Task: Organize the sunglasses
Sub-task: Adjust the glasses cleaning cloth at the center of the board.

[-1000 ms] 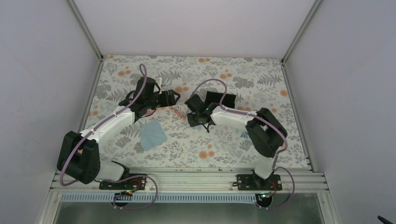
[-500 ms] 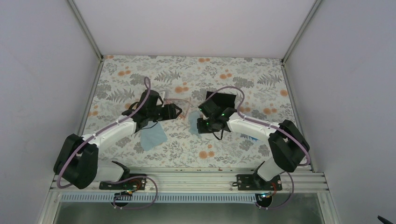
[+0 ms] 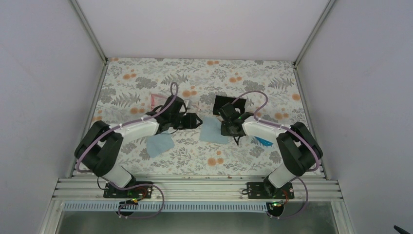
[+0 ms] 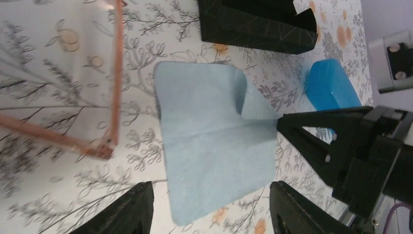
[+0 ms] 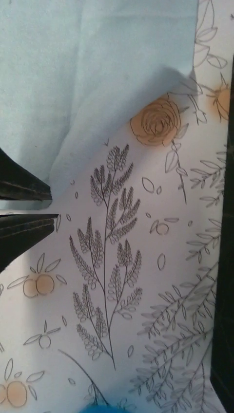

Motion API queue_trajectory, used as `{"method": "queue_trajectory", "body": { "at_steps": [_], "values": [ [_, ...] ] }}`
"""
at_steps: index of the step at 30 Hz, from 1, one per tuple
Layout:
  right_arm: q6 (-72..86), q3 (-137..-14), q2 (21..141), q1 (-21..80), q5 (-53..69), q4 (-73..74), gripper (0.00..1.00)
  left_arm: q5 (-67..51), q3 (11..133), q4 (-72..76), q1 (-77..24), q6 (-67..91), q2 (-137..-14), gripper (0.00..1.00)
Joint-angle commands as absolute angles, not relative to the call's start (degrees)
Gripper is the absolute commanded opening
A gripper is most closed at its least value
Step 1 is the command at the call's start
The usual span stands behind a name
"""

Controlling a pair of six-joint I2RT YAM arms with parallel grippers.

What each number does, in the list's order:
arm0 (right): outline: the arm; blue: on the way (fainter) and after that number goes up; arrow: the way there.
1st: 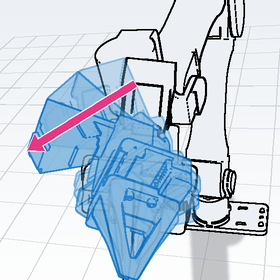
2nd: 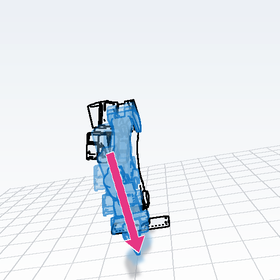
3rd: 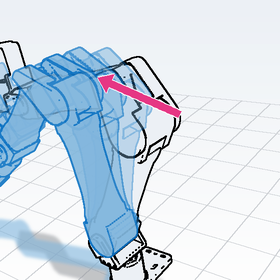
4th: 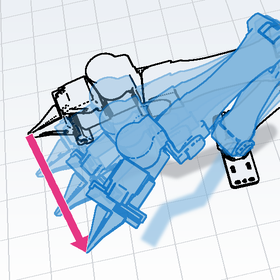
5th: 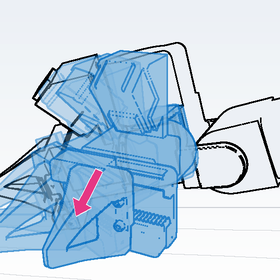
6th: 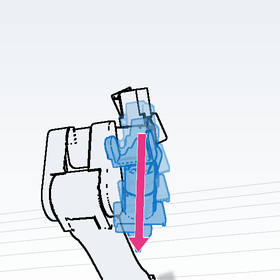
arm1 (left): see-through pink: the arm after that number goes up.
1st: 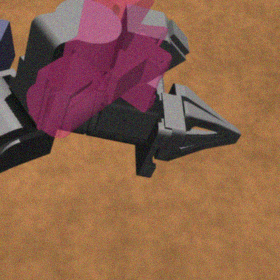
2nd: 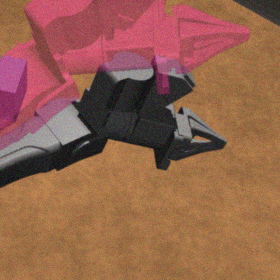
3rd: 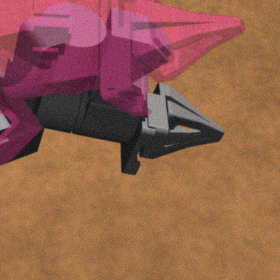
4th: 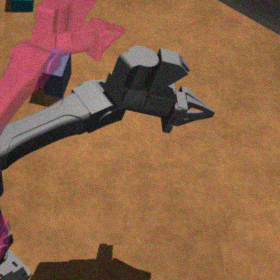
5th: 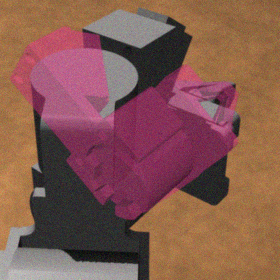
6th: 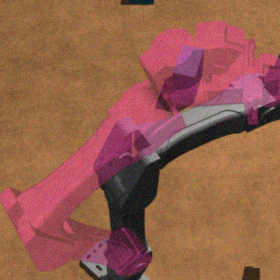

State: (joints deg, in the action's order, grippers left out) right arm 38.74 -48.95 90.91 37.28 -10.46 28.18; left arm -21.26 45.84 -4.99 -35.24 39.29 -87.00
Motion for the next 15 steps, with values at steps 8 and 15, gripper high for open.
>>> {"method": "queue_trajectory", "body": {
  "at_steps": [8,15],
  "values": [
    [34.75,-46.24,81.27,36.85,-7.42,26.09,0.33,-20.59,57.99,-5.53,-40.93,40.95,-100.07,0.40],
    [31.82,-42.67,84.83,36.83,7.35,20.26,0.22,-20.05,58.15,-4.96,-43.66,41.94,-103.27,0.33]
  ]
}}
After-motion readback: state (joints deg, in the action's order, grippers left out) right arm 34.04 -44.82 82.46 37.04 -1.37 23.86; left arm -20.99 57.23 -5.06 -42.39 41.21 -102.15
